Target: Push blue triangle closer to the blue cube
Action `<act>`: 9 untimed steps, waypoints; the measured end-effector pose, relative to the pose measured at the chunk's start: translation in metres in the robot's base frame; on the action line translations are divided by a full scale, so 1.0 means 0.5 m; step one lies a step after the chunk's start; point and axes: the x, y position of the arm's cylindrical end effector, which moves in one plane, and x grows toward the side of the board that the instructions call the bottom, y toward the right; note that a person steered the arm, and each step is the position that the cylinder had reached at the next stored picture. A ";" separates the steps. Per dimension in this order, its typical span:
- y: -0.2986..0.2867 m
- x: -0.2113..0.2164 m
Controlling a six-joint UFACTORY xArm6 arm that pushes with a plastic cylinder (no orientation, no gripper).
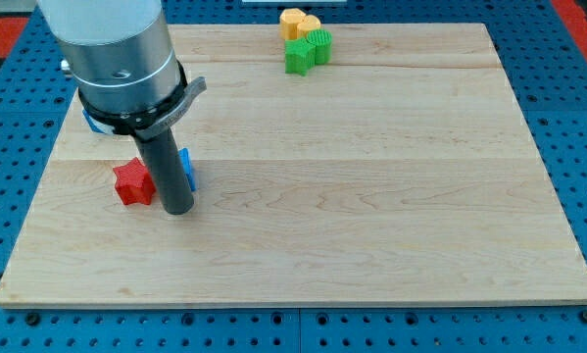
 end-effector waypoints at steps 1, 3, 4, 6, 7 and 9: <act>-0.016 0.000; 0.077 -0.054; 0.041 -0.115; 0.044 -0.050; 0.006 -0.081; -0.080 -0.137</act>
